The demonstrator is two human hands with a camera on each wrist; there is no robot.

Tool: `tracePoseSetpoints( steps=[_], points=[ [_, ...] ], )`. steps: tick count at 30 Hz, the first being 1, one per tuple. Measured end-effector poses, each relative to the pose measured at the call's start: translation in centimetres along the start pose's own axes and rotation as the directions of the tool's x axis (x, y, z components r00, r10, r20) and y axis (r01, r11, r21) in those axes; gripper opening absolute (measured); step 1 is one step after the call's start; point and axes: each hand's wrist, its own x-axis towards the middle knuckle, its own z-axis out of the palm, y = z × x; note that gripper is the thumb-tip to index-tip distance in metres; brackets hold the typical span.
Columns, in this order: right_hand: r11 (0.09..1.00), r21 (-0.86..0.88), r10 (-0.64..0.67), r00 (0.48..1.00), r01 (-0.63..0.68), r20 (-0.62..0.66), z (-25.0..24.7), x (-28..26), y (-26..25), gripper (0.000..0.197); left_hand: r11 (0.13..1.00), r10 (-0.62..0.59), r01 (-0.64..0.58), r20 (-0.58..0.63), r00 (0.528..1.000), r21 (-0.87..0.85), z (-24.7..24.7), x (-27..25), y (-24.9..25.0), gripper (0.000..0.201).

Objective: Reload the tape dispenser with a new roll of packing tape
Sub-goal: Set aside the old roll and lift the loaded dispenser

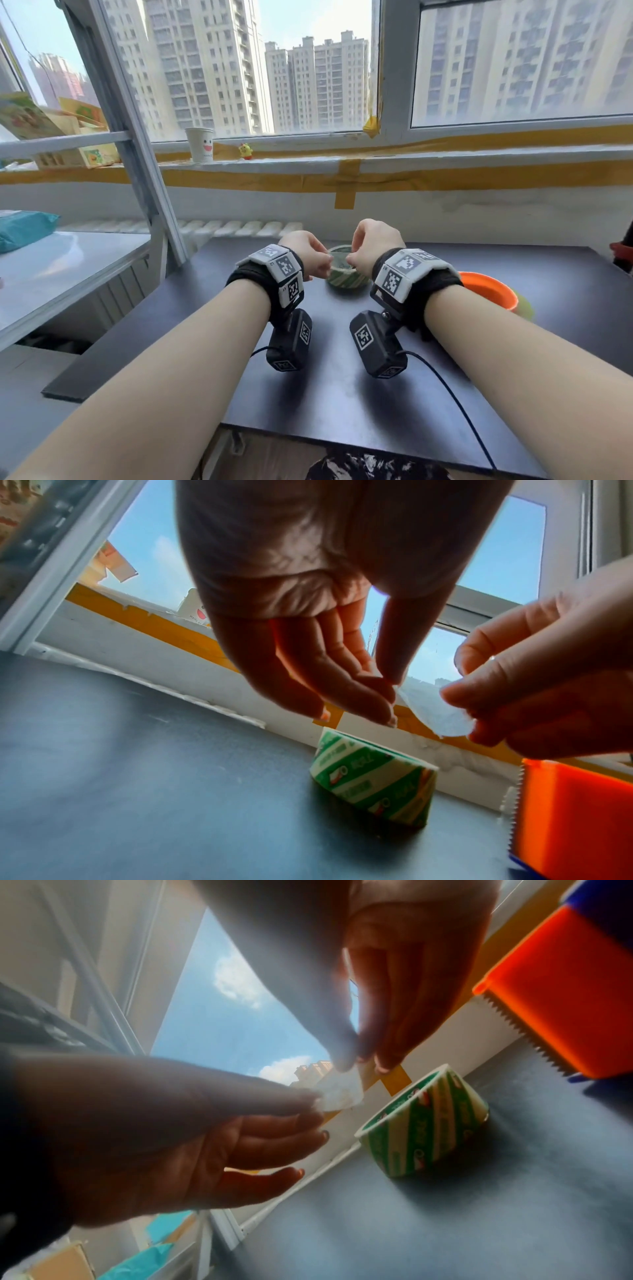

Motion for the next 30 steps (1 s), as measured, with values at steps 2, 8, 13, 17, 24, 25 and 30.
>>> tracePoseSetpoints(
  steps=[2, 8, 13, 17, 24, 25, 30],
  points=[
    [0.998, -0.061, -0.003, 0.999, 0.005, 0.037, 0.3, 0.6, -0.2, 0.012, 0.996, -0.019, 0.016, 0.031, 0.999, 0.082, 0.2, 1.1, -0.1, 0.021],
    [0.983, -0.184, 0.036, 0.995, -0.018, 0.095, 1.7, 2.1, 0.0, 0.024, 0.982, -0.072, 0.051, 0.108, 0.992, 0.183, 1.0, 3.7, -0.7, 0.024],
    [0.973, -0.23, 0.054, 0.99, -0.023, 0.13, 1.9, 2.8, 0.1, 0.013, 0.965, -0.087, 0.045, 0.155, 0.984, 0.256, 1.1, 5.1, -0.8, 0.022],
    [0.958, -0.288, 0.055, 0.988, -0.011, 0.144, 1.8, 3.3, 0.0, 0.015, 0.929, -0.09, 0.027, 0.153, 0.984, 0.369, 1.1, 5.5, -0.7, 0.022],
    [0.949, -0.314, 0.017, 0.99, 0.028, 0.14, 1.4, 2.8, 0.1, 0.009, 0.803, -0.065, 0.032, 0.034, 0.997, 0.596, 0.6, 4.9, -0.1, 0.043],
    [0.951, -0.307, 0.009, 0.991, 0.032, 0.132, 1.2, 2.7, 0.1, 0.013, 0.809, -0.062, 0.031, 0.033, 0.998, 0.587, 0.5, 4.8, 0.0, 0.043],
    [0.961, -0.274, -0.007, 0.994, 0.036, 0.107, -0.8, 1.3, 0.7, 0.018, 0.847, -0.006, 0.002, 0.007, 1.0, 0.531, 0.3, 3.3, 0.9, 0.043]
  ],
)
